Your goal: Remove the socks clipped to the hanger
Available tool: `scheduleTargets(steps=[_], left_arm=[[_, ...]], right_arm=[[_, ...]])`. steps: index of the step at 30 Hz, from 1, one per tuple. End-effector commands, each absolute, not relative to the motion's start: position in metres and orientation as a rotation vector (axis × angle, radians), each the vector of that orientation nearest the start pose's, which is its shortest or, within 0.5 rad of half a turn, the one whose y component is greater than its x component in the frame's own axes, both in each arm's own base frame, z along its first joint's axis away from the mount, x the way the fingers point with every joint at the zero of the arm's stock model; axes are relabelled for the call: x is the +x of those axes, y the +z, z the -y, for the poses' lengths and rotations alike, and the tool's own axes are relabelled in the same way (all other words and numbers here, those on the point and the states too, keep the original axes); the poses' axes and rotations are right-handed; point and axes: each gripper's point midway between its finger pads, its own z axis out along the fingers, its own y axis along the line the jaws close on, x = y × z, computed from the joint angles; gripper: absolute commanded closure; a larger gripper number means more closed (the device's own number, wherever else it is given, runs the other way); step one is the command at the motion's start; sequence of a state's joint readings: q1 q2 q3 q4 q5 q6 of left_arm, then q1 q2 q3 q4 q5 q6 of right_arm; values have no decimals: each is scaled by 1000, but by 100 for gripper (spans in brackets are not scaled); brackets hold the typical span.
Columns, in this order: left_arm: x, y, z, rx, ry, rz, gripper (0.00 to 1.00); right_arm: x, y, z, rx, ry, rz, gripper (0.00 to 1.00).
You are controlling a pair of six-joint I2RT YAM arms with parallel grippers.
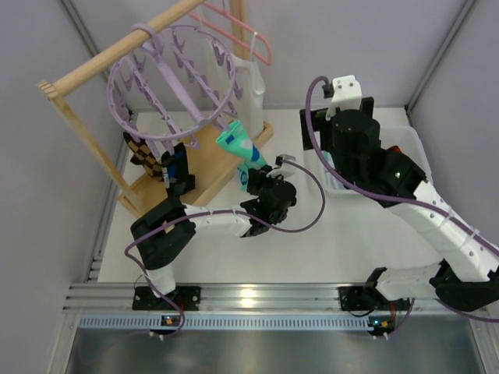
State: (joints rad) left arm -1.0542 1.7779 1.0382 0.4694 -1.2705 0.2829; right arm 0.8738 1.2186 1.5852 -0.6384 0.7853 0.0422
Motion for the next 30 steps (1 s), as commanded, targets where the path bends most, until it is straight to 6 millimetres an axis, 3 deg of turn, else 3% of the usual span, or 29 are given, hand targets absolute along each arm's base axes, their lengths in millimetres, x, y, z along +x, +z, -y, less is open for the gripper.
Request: scheduleTargets(steps=[1, 3, 6, 8, 9, 10, 11, 12, 13, 14, 16, 17, 19, 20, 30], left_arm=[[345, 192, 268, 256, 557, -1648, 100], [345, 195, 268, 244, 540, -1646, 100], [346, 201, 271, 250, 519, -1641, 100], [351, 200, 275, 285, 565, -1639, 100], [352, 198, 276, 293, 589, -1639, 100], [355, 202, 279, 310, 607, -1635, 100], [356, 195, 282, 328, 627, -1638, 100], [357, 196, 282, 330, 636, -1638, 100], [357, 198, 283, 326, 637, -1636, 100], [356, 196, 285, 332, 636, -1636, 100], [355, 199, 287, 328, 616, -1633, 100], [354, 199, 287, 327, 611, -1633, 100], [354, 202, 287, 322, 604, -1631, 100], [354, 203, 286, 322, 604, -1630, 100], [354, 207, 290, 307, 565, -1627, 100]], right_arm=[[303, 446, -157, -195, -111, -1706, 1], [308, 441, -175, -288, -105, -1719, 1], [296, 436, -243, -540, 214, -1698, 4], [282, 441, -277, -622, 300, -1651, 7], [281, 434, -293, -686, 279, -1647, 7], [279, 444, -301, -680, 260, -1621, 7], [265, 445, -321, -736, 282, -1598, 7], [266, 437, -338, -781, 264, -1593, 7], [264, 444, -347, -783, 269, -1570, 7], [262, 435, -363, -819, 263, -1570, 7], [266, 442, -373, -821, 245, -1540, 8], [273, 430, -383, -849, 207, -1552, 8], [278, 431, -391, -858, 193, -1540, 8], [281, 420, -399, -887, 169, -1545, 9], [317, 429, -415, -780, 5, -1464, 18]])
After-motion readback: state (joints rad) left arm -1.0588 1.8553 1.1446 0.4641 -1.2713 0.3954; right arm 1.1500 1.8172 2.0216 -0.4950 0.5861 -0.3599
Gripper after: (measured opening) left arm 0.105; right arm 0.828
